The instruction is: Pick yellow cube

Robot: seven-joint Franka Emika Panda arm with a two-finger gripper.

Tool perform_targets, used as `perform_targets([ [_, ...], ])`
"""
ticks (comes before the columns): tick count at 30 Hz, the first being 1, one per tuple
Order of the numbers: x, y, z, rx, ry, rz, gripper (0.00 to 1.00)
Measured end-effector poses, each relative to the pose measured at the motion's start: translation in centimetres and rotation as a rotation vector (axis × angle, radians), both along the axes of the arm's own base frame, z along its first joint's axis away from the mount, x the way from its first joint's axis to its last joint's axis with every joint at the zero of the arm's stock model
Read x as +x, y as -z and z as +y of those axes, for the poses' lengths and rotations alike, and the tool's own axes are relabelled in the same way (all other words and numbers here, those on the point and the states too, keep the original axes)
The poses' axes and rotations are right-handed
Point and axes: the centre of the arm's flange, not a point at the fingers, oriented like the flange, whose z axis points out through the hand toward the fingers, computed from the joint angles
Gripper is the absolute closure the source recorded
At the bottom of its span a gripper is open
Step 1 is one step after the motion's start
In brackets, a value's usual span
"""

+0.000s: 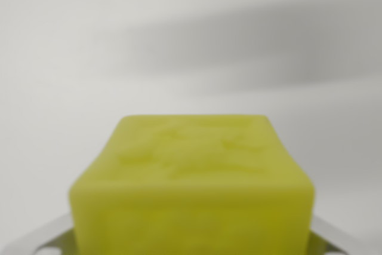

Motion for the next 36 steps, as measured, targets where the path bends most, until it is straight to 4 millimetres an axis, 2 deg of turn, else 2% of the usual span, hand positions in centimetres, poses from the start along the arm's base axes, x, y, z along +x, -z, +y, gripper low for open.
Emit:
perform_targets([
  [36, 0.0, -6.0, 0.0, 0.000, 0.000, 0.000, 1.00],
])
